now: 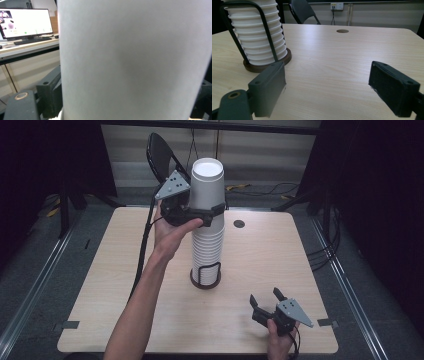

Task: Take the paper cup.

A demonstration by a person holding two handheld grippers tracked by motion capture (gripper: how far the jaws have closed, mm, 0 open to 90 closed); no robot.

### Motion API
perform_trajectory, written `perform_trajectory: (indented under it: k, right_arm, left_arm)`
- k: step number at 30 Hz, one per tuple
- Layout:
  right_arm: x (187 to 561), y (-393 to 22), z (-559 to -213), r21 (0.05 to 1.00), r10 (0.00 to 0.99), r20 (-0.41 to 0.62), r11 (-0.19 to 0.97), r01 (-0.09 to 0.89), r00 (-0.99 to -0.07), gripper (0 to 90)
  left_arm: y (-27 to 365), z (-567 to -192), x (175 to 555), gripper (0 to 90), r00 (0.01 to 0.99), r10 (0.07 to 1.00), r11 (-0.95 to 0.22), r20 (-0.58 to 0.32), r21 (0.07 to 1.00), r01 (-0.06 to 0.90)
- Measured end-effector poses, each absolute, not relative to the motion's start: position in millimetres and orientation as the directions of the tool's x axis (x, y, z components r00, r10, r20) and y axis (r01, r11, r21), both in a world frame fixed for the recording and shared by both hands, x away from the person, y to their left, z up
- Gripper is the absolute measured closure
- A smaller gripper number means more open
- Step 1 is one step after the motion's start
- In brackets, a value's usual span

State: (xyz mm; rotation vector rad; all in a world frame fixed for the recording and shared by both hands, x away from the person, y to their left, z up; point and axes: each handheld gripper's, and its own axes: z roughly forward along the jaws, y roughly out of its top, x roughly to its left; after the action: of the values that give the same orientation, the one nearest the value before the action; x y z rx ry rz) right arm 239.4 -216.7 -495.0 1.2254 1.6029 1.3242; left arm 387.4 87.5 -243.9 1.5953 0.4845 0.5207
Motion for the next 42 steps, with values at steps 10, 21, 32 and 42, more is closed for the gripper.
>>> perform_trajectory:
  k: [10,21,32,42]
  right_arm:
    - [239.5,-216.9,-495.0,0.974,0.954,0.051,0.017,0.224,-0.295,13.4]
    - [239.9,-216.8,-495.2,0.975,0.955,0.052,0.016,0.223,-0.293,13.4]
    - [240.1,-216.9,-495.2,0.975,0.953,0.053,0.015,0.221,-0.299,13.4]
    - [240.2,-216.9,-495.2,0.975,0.953,0.052,0.015,0.220,-0.297,13.4]
  left_arm:
    - [90.0,-233.0,385.3,12.7,0.807,0.588,-0.048,0.044,0.999,-0.019]
    - [94.4,-219.3,380.2,12.7,0.824,0.564,-0.027,0.048,0.999,-0.039]
    - [115.4,-210.7,377.5,12.7,0.806,0.591,0.003,0.023,1.000,-0.031]
    - [147.5,-218.7,378.3,12.4,0.785,0.617,0.081,-0.062,0.997,0.015]
